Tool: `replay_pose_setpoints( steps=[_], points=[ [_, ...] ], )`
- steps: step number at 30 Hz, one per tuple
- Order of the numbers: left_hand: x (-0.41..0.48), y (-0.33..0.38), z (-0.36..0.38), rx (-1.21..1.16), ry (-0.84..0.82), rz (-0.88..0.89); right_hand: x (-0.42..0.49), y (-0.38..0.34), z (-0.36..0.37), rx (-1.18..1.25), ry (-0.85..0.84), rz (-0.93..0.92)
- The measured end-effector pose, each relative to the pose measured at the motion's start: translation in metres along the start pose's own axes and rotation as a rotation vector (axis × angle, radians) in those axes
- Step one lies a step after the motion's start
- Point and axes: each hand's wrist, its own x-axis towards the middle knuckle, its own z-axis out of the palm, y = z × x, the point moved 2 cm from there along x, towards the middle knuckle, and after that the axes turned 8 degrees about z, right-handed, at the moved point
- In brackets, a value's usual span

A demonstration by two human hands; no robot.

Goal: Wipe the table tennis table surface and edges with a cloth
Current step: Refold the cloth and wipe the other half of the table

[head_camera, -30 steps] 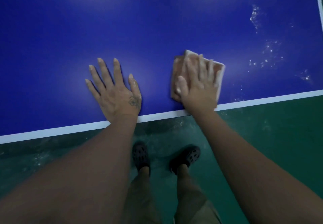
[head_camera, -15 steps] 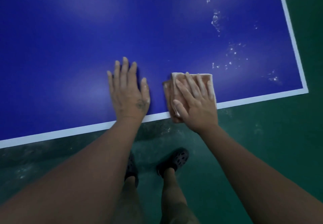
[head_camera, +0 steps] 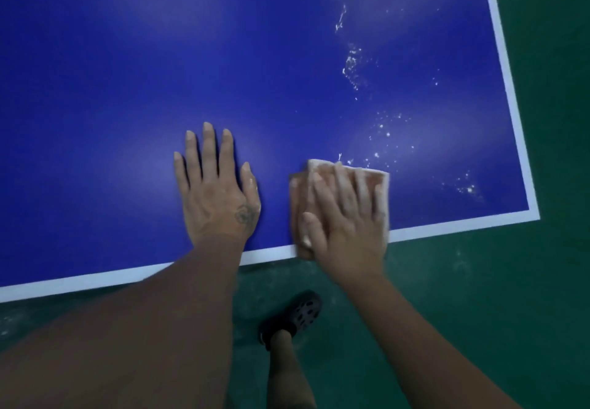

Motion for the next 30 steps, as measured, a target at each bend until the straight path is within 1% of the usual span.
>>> replay_pose_setpoints(
  steps=[2, 4, 6, 8, 9, 10, 13, 15, 17, 19, 20, 21, 23, 24, 27, 30],
  points=[
    [0.000, 0.001, -0.001, -0.020, 0.026, 0.000, 0.022, -0.024, 0.005, 0.073, 0.003, -0.051],
    [0.000, 0.000, -0.001, -0.040, 0.050, -0.002, 0.042, -0.030, 0.008, 0.127, 0.004, -0.083],
    [0.000, 0.000, -0.001, -0.053, 0.062, -0.003, 0.053, -0.019, 0.007, 0.127, -0.003, -0.134],
    [0.000, 0.000, -0.001, -0.053, 0.067, -0.006, 0.058, 0.008, 0.002, 0.099, -0.001, -0.180],
    [0.000, 0.000, -0.001, -0.053, 0.074, -0.005, 0.062, 0.026, 0.000, 0.078, 0.005, -0.174],
    [0.001, 0.001, 0.000, -0.054, 0.083, -0.002, 0.067, 0.048, -0.003, 0.053, 0.002, -0.139],
    [0.001, 0.001, 0.001, -0.048, 0.098, 0.003, 0.082, 0.114, -0.013, -0.009, -0.037, 0.050],
    [0.001, 0.001, 0.002, -0.041, 0.098, 0.001, 0.087, 0.140, -0.018, -0.019, -0.067, 0.165],
    [0.001, 0.000, 0.003, -0.037, 0.101, 0.001, 0.089, 0.136, -0.019, -0.027, -0.066, 0.252],
    [0.001, 0.000, 0.002, -0.039, 0.105, 0.007, 0.089, 0.105, -0.017, -0.031, -0.054, 0.298],
    [0.001, 0.000, 0.003, -0.039, 0.108, 0.009, 0.088, 0.083, -0.014, -0.032, -0.046, 0.275],
    [0.002, 0.000, 0.003, -0.038, 0.110, 0.009, 0.084, 0.060, -0.010, -0.028, -0.041, 0.212],
    [0.001, -0.001, 0.004, -0.036, 0.115, 0.012, 0.067, 0.023, -0.003, 0.009, -0.038, 0.034],
    [0.001, -0.002, 0.004, -0.034, 0.117, 0.013, 0.058, 0.015, -0.001, 0.037, -0.038, -0.040],
    [0.002, -0.001, 0.004, -0.033, 0.111, 0.013, 0.045, 0.041, -0.003, 0.064, -0.018, -0.155],
    [0.003, 0.000, 0.004, -0.034, 0.114, 0.010, 0.047, 0.098, -0.009, -0.008, -0.019, -0.188]
  ],
)
